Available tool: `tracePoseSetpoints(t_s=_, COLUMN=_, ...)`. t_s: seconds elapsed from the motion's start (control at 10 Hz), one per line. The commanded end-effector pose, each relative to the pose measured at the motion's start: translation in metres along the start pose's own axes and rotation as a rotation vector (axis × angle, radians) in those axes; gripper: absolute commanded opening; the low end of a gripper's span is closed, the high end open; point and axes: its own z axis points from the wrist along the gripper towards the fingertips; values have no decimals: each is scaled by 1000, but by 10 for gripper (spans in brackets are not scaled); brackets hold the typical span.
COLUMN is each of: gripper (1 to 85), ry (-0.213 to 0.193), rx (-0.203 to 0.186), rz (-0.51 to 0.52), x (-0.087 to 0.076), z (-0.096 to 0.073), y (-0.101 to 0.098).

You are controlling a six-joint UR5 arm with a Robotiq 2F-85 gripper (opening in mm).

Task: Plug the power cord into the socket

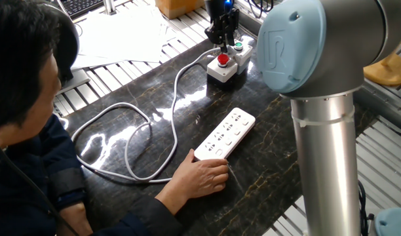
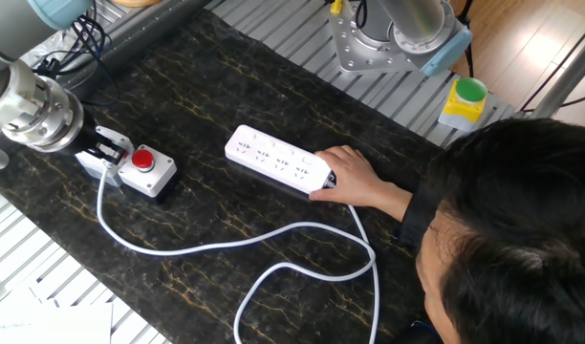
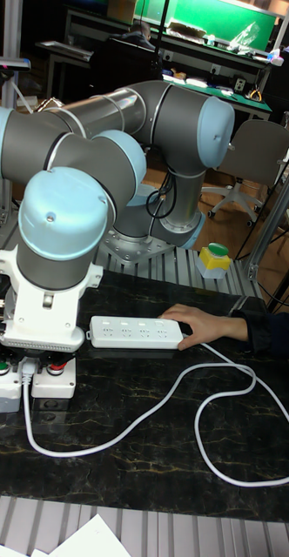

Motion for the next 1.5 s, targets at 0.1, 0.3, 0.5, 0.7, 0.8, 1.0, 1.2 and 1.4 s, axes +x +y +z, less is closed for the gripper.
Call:
tracePoseSetpoints(t_s=0.1, gripper=377, ry=-12, rx=-16, rz=5, x=-2, z=2, y=4)
tracePoseSetpoints(t_s=0.3, gripper=363, ry=-14, rx=-22, rz=20, x=-2, z=1, y=5)
tracePoseSetpoints(t_s=0.5, gripper=317, ry=-18, rx=-27, rz=35, x=-2, z=1, y=7)
tracePoseSetpoints(t_s=0.7, gripper=310, ry=-18, rx=-27, rz=37, x=-1, z=1, y=7)
tracePoseSetpoints(t_s=0.8, gripper=310, ry=-17, rx=-24, rz=30, x=0, z=2, y=6)
tracePoseSetpoints(t_s=1.0, gripper=297, ry=-20, rx=-21, rz=29, x=0, z=4, y=4)
tracePoseSetpoints(t_s=1.2, gripper=17, ry=-50, rx=-29, rz=120, x=-13, z=0, y=12)
tracePoseSetpoints(t_s=1.4, gripper=17, ry=-25, rx=-7, rz=123, x=-7, z=-10, y=14)
